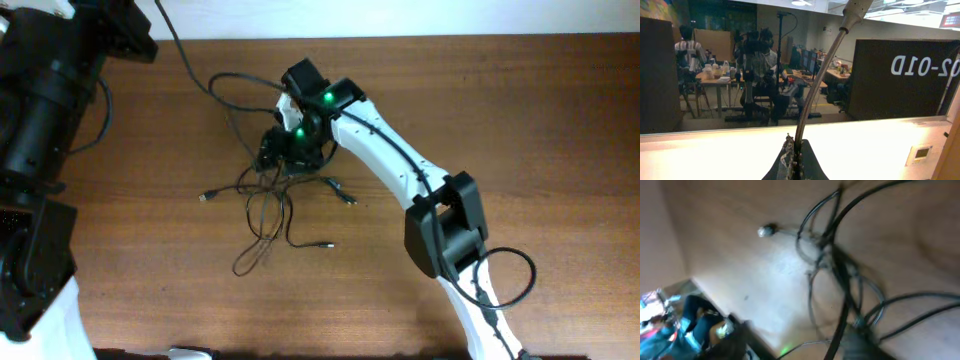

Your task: Untangle cables

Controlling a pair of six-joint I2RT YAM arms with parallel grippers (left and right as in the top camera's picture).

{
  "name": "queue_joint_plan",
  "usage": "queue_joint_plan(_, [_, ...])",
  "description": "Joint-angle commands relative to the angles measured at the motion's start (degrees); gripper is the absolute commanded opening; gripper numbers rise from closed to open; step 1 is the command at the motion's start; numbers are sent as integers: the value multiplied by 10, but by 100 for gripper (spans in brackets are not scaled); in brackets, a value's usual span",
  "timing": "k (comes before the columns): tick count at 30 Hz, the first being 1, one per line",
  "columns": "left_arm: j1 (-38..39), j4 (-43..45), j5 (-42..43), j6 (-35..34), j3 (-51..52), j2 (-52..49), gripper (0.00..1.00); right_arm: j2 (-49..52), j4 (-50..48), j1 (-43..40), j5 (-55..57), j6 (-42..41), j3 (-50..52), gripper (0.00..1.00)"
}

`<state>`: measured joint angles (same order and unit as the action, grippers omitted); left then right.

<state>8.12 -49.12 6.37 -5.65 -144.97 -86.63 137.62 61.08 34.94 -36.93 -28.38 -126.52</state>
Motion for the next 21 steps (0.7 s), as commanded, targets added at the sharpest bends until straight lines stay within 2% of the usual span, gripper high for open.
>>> queue_joint_plan(1, [-1, -2, -15, -5, -2, 4, 0, 14, -2, 0, 47, 37, 0, 23])
queue_joint_plan(2, [-1, -4, -18, -5, -2, 4, 0, 12, 8, -2, 51, 62, 0, 4])
queue_joint_plan(4, [-1, -33, -46, 15, -2, 4, 0, -18, 74, -37, 147, 75, -3, 4])
queue_joint_plan(8, [-1, -107, -130, 28, -2, -14, 0, -108, 195, -154, 231, 122, -62, 4])
queue_joint_plan(10, [-1, -120, -174, 66, -2, -36, 0, -161, 266, -237, 271, 151, -107, 4])
queue_joint_plan(11, [-1, -110, -233, 70, -2, -49, 0, -203, 318, -309, 280, 184, -128, 4])
queue_joint_plan(13, [-1, -99, -271, 90, -2, -55, 0, -218, 363, -378, 276, 217, -128, 4])
queue_joint_plan(17, [-47, -8, -298, 118, -2, -56, 0, -218, 362, -390, 254, 237, -113, 4])
queue_joint_plan(19, [-70, 60, -298, 118, -2, -49, 0, -217, 362, -370, 254, 237, -91, 4])
queue_joint_plan(21, [-94, 171, -299, 159, -2, -30, 0, -217, 347, -346, 254, 237, -66, 4])
